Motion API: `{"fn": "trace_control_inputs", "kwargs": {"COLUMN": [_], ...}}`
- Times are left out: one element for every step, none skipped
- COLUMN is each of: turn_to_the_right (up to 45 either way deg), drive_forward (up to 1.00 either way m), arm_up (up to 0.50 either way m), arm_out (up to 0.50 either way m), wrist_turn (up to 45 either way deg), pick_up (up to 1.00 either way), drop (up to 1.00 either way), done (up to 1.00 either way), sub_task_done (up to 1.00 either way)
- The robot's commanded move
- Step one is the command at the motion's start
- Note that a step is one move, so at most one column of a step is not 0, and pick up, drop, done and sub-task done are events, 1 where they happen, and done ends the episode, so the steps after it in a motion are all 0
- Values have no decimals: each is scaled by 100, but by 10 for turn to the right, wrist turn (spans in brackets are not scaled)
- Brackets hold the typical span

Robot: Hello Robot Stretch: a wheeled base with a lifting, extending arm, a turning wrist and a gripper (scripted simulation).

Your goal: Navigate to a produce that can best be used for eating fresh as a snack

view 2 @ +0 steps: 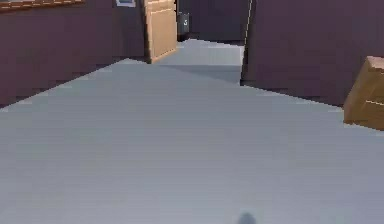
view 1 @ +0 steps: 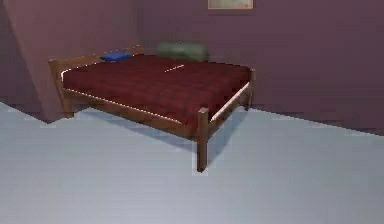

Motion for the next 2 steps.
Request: {"fn": "trace_control_inputs", "kwargs": {"turn_to_the_right": [450, 450], "drive_forward": [0, 0], "arm_up": [0, 0], "arm_out": [0, 0], "wrist_turn": [0, 0], "pick_up": [0, 0], "drop": [0, 0], "done": [0, 0], "sub_task_done": [0, 0]}}
